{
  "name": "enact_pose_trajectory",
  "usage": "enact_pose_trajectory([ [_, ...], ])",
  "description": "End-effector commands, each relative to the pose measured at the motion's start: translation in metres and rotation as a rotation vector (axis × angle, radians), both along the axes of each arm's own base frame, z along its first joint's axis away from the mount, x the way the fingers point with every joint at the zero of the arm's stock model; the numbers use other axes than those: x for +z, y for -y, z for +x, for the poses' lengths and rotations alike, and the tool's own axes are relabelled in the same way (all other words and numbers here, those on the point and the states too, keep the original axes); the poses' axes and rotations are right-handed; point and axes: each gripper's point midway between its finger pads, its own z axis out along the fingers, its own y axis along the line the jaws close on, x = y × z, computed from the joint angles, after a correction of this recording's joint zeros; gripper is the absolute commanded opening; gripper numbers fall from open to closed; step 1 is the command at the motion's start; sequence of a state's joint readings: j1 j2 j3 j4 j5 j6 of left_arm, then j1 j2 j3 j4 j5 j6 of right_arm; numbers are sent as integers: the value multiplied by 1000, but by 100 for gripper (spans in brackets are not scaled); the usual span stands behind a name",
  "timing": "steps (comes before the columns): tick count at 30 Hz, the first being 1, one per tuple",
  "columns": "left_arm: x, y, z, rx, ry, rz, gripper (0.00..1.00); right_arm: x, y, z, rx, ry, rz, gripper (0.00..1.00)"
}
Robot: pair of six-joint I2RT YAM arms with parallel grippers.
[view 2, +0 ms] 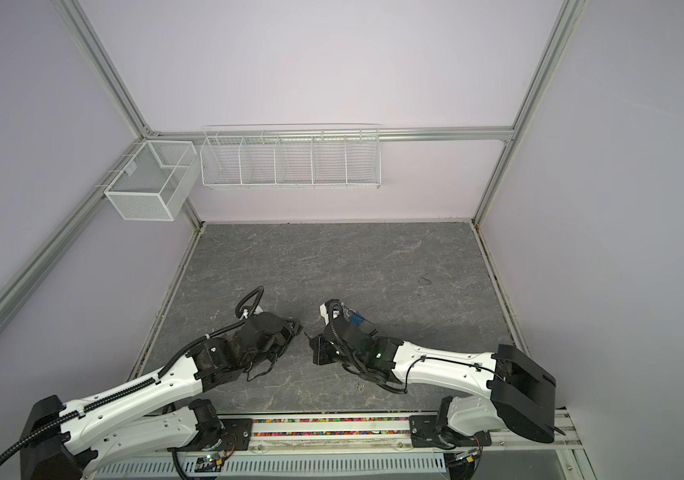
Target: Unlock with the key
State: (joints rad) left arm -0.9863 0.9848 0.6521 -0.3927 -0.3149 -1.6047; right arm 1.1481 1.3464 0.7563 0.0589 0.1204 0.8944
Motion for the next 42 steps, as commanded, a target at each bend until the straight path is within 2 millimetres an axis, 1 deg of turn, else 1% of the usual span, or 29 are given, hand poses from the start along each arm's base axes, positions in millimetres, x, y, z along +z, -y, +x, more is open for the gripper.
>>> enact_pose_trajectory([
  [1,5,-5,4,47,6,-36,0,15,-12,4,-15,17,50,6],
  [11,7,-4,4,45,10,-44,0,12,-20,5,-18,10,34,6],
  [17,8,-10,3,55,18,-42,0,6,-16,8,-48,-1,12,6],
  [20,8,-9,2,51,17,-50,0,9,-18,8,-43,-2,17,6],
  [22,8,-9,2,50,18,-47,0,15,-20,9,-45,3,29,6],
  [28,10,-8,1,45,12,-50,0,27,-19,12,-81,-6,50,6],
  [29,10,-8,1,44,9,-56,0,24,-18,11,-82,-9,37,6],
  [30,11,-7,0,48,0,-68,0,37,-24,13,-80,6,53,6],
  [33,17,-2,0,50,-6,-110,0,37,-30,14,-78,30,31,6],
  [37,23,-1,0,55,-18,-118,0,37,-40,13,-62,13,56,6],
  [42,32,7,0,40,-10,-174,0,31,-48,13,-49,1,60,6],
])
